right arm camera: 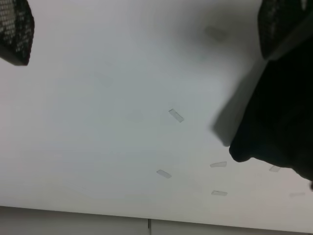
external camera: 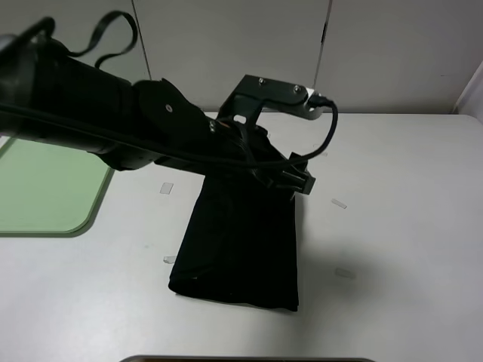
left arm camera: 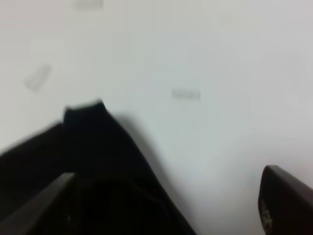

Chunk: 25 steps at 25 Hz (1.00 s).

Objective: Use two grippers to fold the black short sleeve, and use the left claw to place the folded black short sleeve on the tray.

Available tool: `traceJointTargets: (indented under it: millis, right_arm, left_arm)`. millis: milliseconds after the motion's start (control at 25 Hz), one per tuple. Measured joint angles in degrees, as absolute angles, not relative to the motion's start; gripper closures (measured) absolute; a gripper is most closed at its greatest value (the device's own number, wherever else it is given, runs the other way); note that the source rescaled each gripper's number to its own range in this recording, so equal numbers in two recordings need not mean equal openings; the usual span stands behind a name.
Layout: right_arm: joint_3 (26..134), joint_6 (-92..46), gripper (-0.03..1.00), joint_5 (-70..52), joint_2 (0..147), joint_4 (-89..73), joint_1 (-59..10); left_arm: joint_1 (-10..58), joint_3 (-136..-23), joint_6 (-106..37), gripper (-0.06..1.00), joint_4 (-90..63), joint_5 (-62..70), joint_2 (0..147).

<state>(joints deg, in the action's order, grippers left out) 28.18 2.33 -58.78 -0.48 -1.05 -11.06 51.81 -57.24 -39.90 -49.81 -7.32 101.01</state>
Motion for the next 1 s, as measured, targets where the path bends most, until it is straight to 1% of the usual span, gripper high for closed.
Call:
traceJointTargets:
  millis: [160, 320, 400, 520, 640, 800, 1000]
  right_arm:
    - [28.2, 2.3, -0.03, -58.8, -0.5, -1.1, -11.1]
    - [28.2, 2.3, -0.03, -58.8, -0.5, -1.1, -11.1]
    - [28.2, 2.3, -0.03, -58.8, -0.5, -1.1, -11.1]
    - [28.2, 2.3, -0.03, -58.8, -0.5, -1.1, -11.1]
    - [28.2, 2.3, -0.03, -58.8, -0.5, -1.1, -11.1]
    - [28.2, 2.3, -0.03, -58.8, -0.5, -1.1, -11.1]
    - [28.2, 2.3, -0.03, -58.8, -0.5, -1.1, -11.1]
  left_arm:
    - [48.2, -57.1, -44.1, 0.22, -49.8, -5.2, 94.6]
    - [43.2, -53.0, -50.2, 0.22, -48.5, -2.8, 90.4]
    - [40.4, -51.0, -52.3, 0.19, -47.8, -2.6, 89.9]
    - [36.7, -50.0, -53.3, 0.12, -47.5, -3.1, 89.9]
    - [35.2, -50.0, -53.5, 0.09, -47.4, -5.5, 89.9]
    - [34.4, -50.0, -55.7, 0.08, -47.3, -10.3, 90.8]
    - [33.9, -50.0, -60.7, 0.08, -47.2, -11.7, 96.3]
